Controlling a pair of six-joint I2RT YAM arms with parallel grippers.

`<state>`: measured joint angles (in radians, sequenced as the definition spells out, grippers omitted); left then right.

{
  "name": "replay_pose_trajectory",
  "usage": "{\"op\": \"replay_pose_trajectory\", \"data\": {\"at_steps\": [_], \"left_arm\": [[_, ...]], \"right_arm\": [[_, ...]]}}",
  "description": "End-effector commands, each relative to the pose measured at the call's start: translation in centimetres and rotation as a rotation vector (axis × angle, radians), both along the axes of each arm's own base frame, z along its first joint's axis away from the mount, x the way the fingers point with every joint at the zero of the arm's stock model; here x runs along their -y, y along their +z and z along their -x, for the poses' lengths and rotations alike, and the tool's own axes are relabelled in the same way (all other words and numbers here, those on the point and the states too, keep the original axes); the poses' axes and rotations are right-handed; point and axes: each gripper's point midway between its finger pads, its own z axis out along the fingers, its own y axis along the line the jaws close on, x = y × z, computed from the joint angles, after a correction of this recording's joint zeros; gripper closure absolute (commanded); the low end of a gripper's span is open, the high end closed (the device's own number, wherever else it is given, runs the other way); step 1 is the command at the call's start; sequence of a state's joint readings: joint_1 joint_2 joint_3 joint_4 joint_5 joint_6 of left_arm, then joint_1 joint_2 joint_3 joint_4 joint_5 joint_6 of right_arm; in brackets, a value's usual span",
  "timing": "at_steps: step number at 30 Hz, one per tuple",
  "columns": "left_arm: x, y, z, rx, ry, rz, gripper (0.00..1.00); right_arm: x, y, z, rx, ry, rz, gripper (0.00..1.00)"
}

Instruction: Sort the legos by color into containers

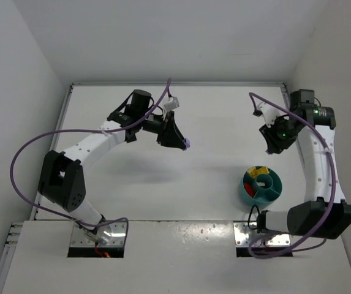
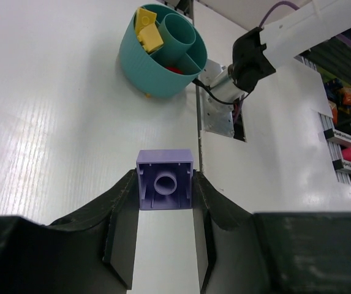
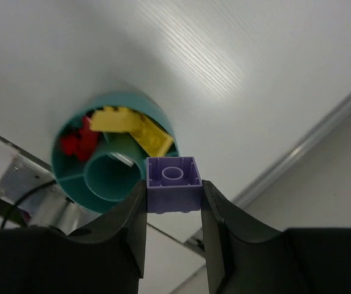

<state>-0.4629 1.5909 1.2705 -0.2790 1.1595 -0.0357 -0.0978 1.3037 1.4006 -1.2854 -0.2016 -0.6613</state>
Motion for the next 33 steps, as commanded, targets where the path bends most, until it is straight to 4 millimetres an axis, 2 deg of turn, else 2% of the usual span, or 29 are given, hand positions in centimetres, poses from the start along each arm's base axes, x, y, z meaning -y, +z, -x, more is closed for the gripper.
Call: {"op": "replay_pose_trajectory", "data": {"at_steps": [1,2,4,5,7,9,12,18,23,29,33], "left_arm": [[-0.1,0.8,-0.8,0.054,-0.024,0.046,0.89],[-0.1,0.9,-0.7,0.052,-0.032,0.051,0.89],[-0.1,0.9,-0.7,0.061,-0.034,0.052,0.89],[-0.1,0.9,-0.7,0.061,-0.034,0.052,0.89],[-0.4,0.6,-0.8,0.059,-0.033,0.054,0.89],[-0.5,0.4,-0.5,0.055,-0.046,0.058,0.89],[-0.9,0.0,-0.7,0.045,-0.036,0.054,0.89],[-0.7,-0.6,-1.1,0.044,-0.037,0.051,0.89],[-0.7,-0.6,-1.1,0.053,-0.037,0.054,0.89],[-0.6,-0.9,-1.2,0.036,-0.035,0.050,0.89],[-0.6,-0.8,-1.2,0.024,-0.033,0.048,0.89]], "right_arm": [[3.7,-0.2,1.9,-0.093,0.012,0.065,1.00],[5.1,-0.2,2.1,-0.087,0.003,0.079,1.00],[6.4,-0.1,2.3,-0.082,-0.002,0.093,1.00],[7.4,-1.0,3.1,-0.107,0.009,0.097,1.00],[8.2,-1.8,4.0,-0.123,0.038,0.108,1.00],[9.2,-3.5,5.3,-0.165,0.093,0.108,1.00],[9.6,-4.3,5.8,-0.166,0.153,0.099,1.00],[7.8,-6.1,6.3,-0.130,0.275,0.011,1.00],[6.6,-7.4,5.7,-0.130,0.319,-0.084,1.00],[5.4,-8.8,6.5,-0.157,0.383,-0.116,1.00],[5.4,-9.5,6.5,-0.128,0.383,-0.092,1.00]]}}
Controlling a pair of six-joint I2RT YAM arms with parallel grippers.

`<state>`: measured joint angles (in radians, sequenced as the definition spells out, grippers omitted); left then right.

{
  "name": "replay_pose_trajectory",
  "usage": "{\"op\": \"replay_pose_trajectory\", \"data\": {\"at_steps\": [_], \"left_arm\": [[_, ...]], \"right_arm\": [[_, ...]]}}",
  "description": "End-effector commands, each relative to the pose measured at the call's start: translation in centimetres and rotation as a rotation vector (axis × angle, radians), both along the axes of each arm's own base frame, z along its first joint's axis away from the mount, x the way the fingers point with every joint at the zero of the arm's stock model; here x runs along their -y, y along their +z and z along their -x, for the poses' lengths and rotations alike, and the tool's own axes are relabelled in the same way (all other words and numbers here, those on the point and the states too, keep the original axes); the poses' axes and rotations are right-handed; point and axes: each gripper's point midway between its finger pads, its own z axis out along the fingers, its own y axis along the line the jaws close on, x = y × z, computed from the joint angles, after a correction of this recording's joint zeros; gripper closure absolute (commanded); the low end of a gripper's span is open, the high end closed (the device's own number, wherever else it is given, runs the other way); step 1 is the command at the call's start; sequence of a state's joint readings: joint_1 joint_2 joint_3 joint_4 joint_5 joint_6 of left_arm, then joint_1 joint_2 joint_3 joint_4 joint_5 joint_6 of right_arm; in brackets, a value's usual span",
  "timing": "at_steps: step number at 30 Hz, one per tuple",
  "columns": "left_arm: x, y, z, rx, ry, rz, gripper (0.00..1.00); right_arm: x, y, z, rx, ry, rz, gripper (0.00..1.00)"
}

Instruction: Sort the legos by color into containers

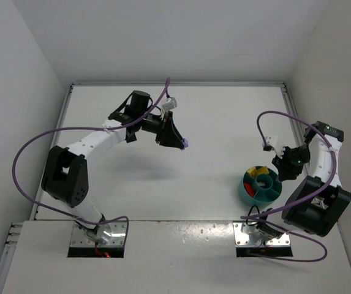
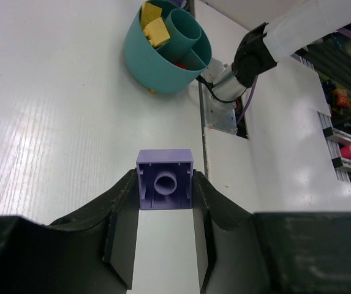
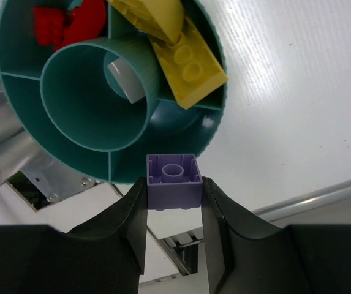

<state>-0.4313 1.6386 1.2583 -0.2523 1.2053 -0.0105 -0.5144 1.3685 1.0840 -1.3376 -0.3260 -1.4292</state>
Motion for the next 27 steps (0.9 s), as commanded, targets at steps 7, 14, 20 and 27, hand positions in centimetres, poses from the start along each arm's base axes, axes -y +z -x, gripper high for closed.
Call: {"op": "replay_pose_trajectory", "data": {"at_steps": [7,14,20,27], "left_arm": [[-0.4,0.3,-0.3,0.032,-0.012,0.032,0.89],[-0.3,0.1,-0.5,0.032,-0.012,0.032,0.89],[-0.3,0.5,-0.4,0.030,-0.018,0.039,0.89],[-0.3,1.0,0.4,0.017,-0.063,0.068,0.89]], "right_arm": [[-1.7,0.1,0.5,0.015,0.057,-0.055,1.00],[-2.0,-0.2,0.4,0.008,0.075,-0.059,0.71],[-1.6,0.6,-0.7,0.039,0.086,-0.041,0.51],[-2.1,4.7,-3.4,0.193,0.085,-0.073,0.49]]}}
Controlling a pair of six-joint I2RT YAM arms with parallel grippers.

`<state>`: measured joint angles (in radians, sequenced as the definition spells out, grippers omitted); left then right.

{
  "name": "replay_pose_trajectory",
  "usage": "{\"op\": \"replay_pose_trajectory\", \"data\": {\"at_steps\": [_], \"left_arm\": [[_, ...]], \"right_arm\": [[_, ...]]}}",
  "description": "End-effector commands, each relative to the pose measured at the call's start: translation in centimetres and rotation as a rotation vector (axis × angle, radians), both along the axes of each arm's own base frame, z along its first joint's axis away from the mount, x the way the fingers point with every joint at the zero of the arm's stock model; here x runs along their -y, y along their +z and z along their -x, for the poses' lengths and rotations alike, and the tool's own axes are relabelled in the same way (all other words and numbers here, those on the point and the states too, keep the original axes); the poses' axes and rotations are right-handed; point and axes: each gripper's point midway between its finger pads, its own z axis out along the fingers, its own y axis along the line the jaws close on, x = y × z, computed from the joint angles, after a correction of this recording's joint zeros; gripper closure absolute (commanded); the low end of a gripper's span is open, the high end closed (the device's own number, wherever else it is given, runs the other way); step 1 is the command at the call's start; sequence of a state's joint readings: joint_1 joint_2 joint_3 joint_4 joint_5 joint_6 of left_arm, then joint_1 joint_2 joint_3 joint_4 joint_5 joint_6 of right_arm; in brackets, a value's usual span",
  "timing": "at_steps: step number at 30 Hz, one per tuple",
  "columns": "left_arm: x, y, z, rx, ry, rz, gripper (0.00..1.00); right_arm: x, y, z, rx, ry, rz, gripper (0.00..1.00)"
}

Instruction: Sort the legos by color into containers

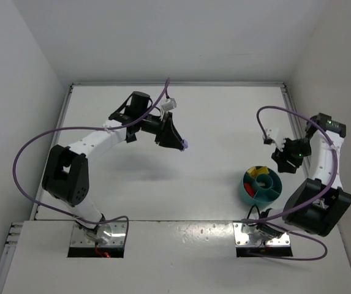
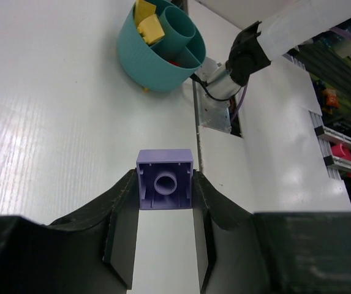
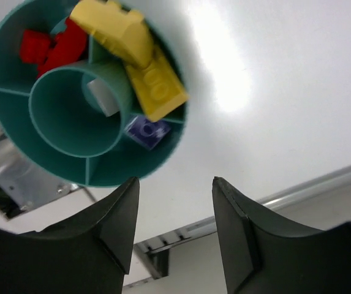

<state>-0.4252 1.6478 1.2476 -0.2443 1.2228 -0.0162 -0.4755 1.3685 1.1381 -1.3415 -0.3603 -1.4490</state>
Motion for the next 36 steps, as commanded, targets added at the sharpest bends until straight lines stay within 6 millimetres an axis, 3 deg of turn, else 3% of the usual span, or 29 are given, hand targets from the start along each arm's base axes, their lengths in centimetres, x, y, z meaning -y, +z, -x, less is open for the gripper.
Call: {"op": "replay_pose_trajectory", "data": {"at_steps": [1,3,7,11,12,17,24,27,36], "left_arm": [[-0.1,1.6,0.4,0.035,-0.061,0.072,0.89],[-0.2,1.8,1.0,-0.001,-0.082,0.085,0.89],[0.6,2.8,1.7,-0.090,-0.151,0.109,0.89],[1.6,3.3,2.9,-0.126,-0.202,0.112,0.92],[1.9,3.3,3.3,-0.127,-0.216,0.111,0.92],[3.2,3.0,4.3,-0.151,-0.231,0.087,0.92],[5.4,2.0,5.7,-0.175,-0.274,0.059,0.92],[6.5,1.6,6.3,-0.187,-0.296,0.047,0.92],[8.5,1.2,5.8,-0.233,-0.329,0.033,0.93]], "right_arm": [[-1.8,4.0,-2.2,0.157,0.033,-0.090,0.49],[-3.5,6.4,-4.0,0.268,0.052,-0.174,0.46],[-7.6,9.2,-5.3,0.396,0.123,-0.336,0.37],[-12.8,8.8,-4.4,0.464,0.274,-0.446,0.31],[-13.4,8.0,-4.4,0.483,0.306,-0.442,0.31],[-16.2,8.5,-5.0,0.568,0.406,-0.453,0.30],[-19.2,10.9,-8.7,0.560,0.462,-0.500,0.31],[-20.9,11.0,-8.6,0.556,0.506,-0.520,0.31],[-24.9,10.3,-5.2,0.531,0.628,-0.554,0.31]]}}
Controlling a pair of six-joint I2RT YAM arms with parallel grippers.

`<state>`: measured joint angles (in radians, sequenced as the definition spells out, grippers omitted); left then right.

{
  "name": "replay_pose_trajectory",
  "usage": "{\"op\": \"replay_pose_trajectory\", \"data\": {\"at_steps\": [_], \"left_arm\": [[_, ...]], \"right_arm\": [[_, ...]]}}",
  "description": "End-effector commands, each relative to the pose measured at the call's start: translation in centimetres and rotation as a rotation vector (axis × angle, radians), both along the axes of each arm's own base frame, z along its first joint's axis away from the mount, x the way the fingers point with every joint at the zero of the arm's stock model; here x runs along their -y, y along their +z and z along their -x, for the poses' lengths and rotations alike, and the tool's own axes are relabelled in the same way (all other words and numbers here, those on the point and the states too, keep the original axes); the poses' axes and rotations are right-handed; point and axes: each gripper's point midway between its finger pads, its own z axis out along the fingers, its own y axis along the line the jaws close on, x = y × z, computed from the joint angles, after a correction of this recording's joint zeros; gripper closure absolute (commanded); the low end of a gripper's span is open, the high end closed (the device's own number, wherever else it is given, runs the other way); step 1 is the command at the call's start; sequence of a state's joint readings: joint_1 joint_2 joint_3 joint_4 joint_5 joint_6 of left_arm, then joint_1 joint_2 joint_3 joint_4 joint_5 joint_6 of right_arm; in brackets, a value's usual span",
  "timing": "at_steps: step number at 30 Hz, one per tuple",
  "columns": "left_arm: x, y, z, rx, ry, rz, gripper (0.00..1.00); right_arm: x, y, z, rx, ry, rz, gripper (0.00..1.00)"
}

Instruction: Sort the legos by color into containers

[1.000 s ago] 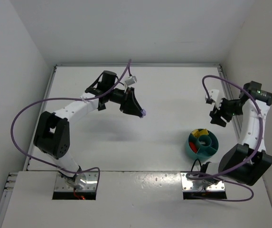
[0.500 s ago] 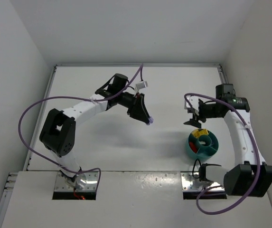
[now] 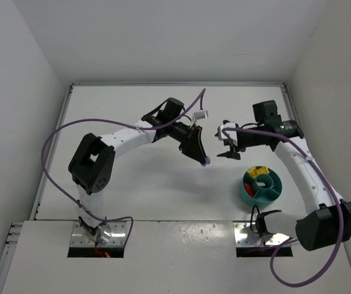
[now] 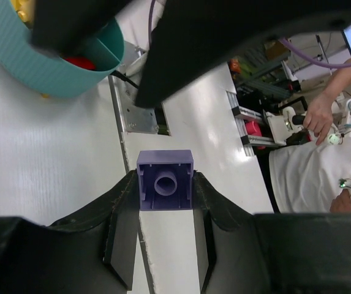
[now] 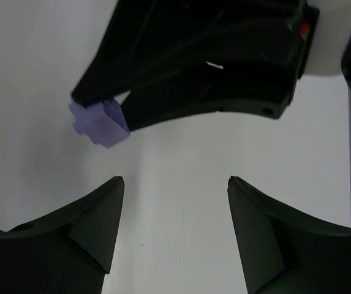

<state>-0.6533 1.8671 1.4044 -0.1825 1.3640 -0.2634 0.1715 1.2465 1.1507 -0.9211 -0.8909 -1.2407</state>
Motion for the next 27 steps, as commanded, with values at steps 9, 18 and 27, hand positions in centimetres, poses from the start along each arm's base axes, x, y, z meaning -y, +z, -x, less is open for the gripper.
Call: {"op": "replay_pose_trajectory", "data": {"at_steps": [9,18,27], "left_arm": [[1.1,1.7,0.0,0.044,-0.034,0.052,0.93],[1.1,1.5,0.1,0.037,-0.034,0.047,0.93],[0.9,1.1,0.3,0.030,-0.027,0.035,0.90]], "right_arm": [[-3.2,0.0,3.8,-0.017,0.131,-0.010,0.36],[-4.5,-1.4,5.4,-0.016,0.196,0.028,0.44],[-5.0,-1.4,5.1,-0.009,0.178,0.044,0.70]]}}
